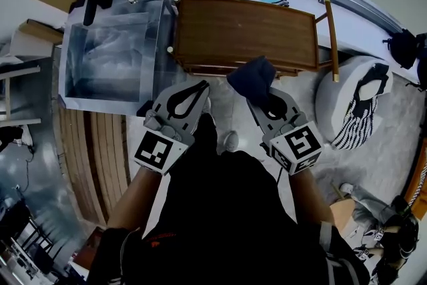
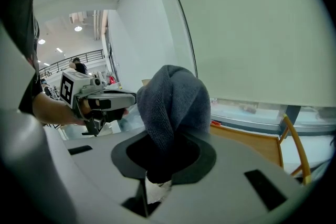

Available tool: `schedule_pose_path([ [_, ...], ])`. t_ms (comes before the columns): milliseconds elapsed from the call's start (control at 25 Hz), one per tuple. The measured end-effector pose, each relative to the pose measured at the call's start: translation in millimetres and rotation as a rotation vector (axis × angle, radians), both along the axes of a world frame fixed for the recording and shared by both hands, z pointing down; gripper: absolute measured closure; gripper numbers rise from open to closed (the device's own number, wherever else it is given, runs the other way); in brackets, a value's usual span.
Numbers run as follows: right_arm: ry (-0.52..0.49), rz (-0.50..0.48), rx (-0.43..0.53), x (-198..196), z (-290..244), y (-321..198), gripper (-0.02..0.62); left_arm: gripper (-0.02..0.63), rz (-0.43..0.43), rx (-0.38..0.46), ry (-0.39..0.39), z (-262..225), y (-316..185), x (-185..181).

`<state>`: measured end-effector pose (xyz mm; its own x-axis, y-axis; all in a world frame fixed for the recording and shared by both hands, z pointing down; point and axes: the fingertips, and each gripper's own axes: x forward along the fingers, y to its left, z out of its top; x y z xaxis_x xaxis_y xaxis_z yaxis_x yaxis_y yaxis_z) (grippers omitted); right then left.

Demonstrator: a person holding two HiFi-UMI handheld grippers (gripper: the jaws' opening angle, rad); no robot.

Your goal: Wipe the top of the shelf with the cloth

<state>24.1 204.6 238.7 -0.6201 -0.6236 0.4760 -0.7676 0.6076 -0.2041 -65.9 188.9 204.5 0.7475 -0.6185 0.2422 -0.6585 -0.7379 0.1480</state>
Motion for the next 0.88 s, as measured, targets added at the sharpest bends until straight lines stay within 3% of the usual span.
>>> schedule_pose_path([
  [880, 0.037, 0.037, -0.031, -56.6, 15.5, -120.0, 0.540, 0.580, 0.037, -0.038, 0.034, 21.5, -109.7, -45.2],
])
